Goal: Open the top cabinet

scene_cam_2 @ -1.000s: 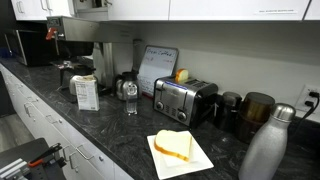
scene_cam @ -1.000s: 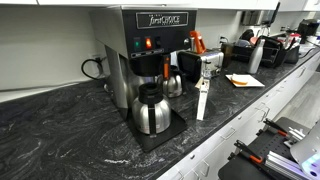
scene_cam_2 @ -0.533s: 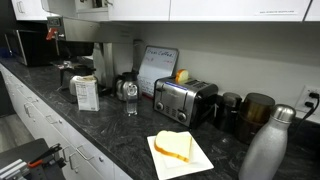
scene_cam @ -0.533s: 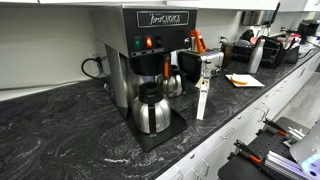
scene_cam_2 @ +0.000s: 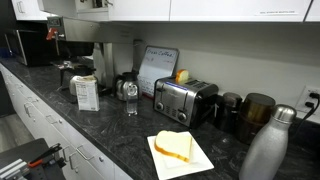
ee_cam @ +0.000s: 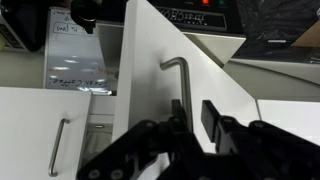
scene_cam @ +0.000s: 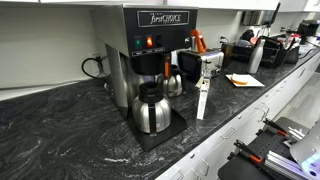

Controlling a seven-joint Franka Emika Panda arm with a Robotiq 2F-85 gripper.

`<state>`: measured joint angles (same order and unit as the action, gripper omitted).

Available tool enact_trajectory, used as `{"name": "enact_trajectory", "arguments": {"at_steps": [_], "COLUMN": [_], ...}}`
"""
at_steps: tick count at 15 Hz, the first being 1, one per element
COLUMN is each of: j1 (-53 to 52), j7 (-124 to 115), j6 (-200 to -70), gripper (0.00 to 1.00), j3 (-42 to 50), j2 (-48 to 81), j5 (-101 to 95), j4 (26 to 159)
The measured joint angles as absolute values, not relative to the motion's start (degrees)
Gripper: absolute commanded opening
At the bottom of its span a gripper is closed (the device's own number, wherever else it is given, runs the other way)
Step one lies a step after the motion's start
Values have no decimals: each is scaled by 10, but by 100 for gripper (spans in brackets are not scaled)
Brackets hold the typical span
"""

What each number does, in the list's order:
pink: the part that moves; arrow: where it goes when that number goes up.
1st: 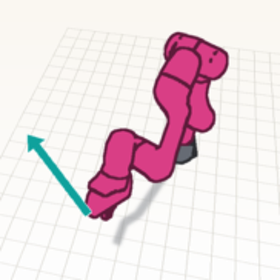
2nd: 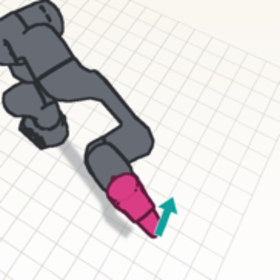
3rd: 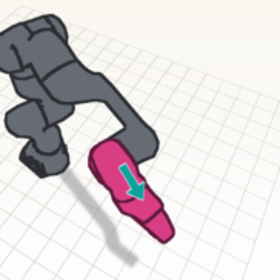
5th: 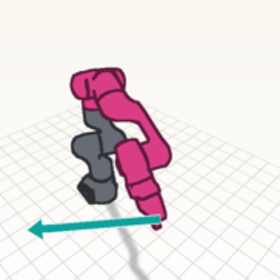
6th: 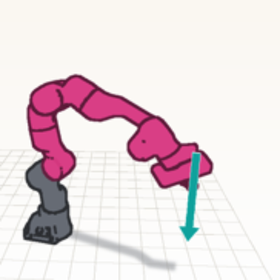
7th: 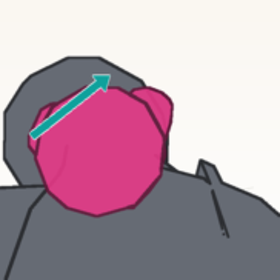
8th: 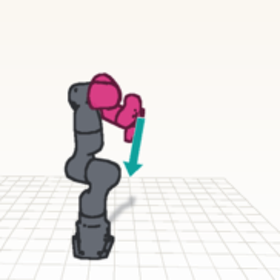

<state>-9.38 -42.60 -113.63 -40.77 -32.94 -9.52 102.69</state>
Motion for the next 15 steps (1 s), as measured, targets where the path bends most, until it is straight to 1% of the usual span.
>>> {"name": "enact_trajectory", "arguments": {"at_steps": [1, 3, 4, 13, 14, 15], "j1": [-94, -94, -94, -94, -94, -94], "j7": [-426, -426, -426, -427, -427, -427], "j6": [-1137, -1136, -1136, -1136, -1136, -1136], "gripper": [40, 52, 56, 56, 81, 82], "j3": [-409, -410, -411, -411, -411, -411], "j2": [-325, -324, -324, -325, -325, -325], "j5": [-95, -95, -95, -95, -95, -95], "j4": [1024, 1023, 1023, 1024, 1024, 1024]}}
